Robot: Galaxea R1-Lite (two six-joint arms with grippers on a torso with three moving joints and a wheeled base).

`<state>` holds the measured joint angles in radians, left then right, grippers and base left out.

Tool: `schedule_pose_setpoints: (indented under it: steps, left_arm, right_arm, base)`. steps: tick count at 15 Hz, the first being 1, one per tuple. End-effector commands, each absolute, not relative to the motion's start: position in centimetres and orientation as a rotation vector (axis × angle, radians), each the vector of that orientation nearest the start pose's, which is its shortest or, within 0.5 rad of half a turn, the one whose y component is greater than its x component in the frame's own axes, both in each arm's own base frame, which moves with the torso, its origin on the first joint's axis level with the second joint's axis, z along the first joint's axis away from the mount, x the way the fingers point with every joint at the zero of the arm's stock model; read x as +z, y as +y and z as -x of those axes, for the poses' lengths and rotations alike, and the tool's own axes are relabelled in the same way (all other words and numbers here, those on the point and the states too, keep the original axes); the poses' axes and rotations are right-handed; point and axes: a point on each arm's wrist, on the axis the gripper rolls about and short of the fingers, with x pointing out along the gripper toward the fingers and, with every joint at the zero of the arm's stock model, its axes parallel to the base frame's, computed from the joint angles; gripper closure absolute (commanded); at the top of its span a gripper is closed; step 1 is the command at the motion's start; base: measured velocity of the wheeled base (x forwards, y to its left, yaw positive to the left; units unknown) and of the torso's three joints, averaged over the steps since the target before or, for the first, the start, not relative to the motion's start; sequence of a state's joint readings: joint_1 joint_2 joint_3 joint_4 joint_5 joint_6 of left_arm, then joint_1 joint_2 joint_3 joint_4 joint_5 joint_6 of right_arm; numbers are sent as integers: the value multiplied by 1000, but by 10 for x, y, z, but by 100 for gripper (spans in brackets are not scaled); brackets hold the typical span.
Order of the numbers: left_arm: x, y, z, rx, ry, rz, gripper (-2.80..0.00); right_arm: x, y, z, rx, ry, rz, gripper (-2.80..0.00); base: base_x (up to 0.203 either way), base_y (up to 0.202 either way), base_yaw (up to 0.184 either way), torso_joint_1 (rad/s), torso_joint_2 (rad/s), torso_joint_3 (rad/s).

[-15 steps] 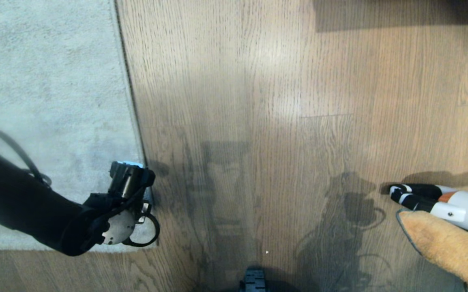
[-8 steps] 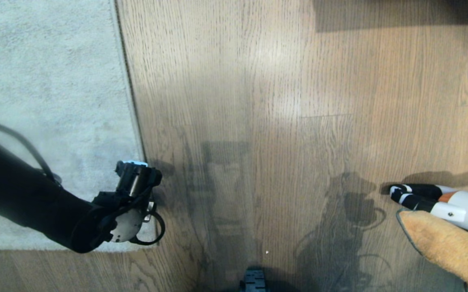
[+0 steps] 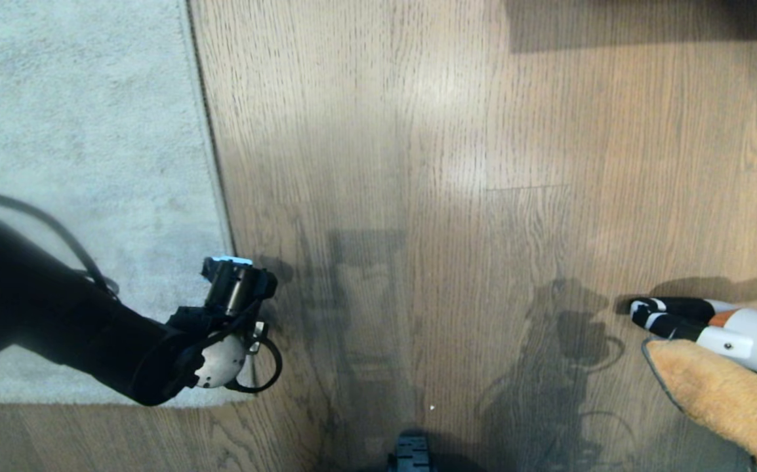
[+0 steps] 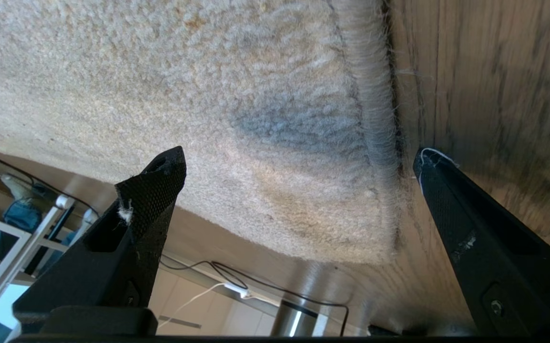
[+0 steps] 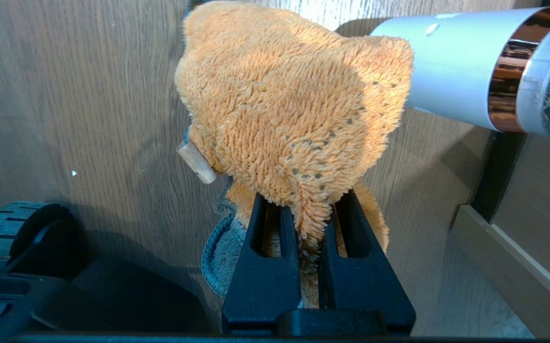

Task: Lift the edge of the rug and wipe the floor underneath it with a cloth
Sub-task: Lift up the carpet

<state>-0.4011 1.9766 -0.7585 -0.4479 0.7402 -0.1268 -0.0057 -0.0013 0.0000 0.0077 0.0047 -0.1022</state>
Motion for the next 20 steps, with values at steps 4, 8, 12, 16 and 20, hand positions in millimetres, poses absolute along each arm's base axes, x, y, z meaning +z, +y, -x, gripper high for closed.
schedule_pose_setpoints:
  steps: [4,8,12,16,20]
  left_arm:
    - [64,-92,-302,401,670,-347,-280]
    - [67,-85,-301,409,679,-375,-280]
    - [71,-78,-299,417,680,-391,-280]
    - [82,-71,-299,437,658,-384,-280]
    - [94,-69,-300,445,622,-368,-280]
  right_arm:
    - [75,0,23,-1,8,103,0]
    - [75,0,23,-1,8,104,0]
    - [75,0,23,-1,8,103,0]
    - [75,0,23,-1,8,103,0]
    - [75,0,23,-1,8,103,0]
  base:
    - [0,0,0,0,0,0]
    - [0,0,0,0,0,0]
    - [0,0,0,0,0,0]
    - [0,0,0,0,0,0]
    - [0,0,0,0,0,0]
